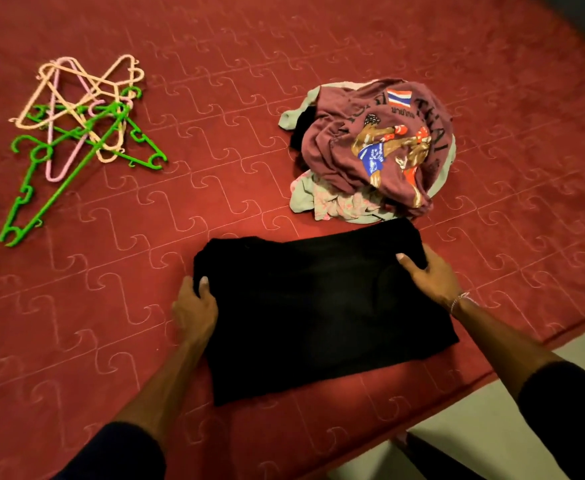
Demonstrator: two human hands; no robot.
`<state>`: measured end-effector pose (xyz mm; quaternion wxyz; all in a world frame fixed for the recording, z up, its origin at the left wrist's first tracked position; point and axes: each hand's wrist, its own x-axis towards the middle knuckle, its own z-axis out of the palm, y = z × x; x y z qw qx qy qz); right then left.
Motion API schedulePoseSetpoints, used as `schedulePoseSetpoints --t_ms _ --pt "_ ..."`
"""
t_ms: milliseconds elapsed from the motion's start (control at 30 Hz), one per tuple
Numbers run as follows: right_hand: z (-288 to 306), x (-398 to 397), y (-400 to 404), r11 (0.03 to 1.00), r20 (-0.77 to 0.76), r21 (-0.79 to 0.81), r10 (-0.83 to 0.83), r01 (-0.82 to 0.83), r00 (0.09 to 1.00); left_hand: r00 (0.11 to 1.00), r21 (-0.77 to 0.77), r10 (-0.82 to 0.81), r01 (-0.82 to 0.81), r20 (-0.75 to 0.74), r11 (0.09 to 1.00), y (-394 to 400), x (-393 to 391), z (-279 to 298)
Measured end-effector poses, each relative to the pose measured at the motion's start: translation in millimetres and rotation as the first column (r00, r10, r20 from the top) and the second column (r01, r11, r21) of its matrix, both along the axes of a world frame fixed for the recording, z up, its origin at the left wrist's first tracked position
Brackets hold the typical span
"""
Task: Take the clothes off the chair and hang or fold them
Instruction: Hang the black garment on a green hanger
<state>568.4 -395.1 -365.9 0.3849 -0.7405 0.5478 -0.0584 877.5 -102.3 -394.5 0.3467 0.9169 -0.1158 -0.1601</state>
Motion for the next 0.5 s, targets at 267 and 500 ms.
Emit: schedulePoseSetpoints --t_ms 267,500 --pt "6 79 61 0.995 0.259 0.082 0.041 -0.064 0.965 0.993 -0.059 0.019 -0.012 0.116 0.998 74 76 9" --pt "2 182 114 0.984 0.397 0.108 0.09 -0.144 0.913 0.975 -0.088 0.096 -0.08 0.198 0.993 156 160 36"
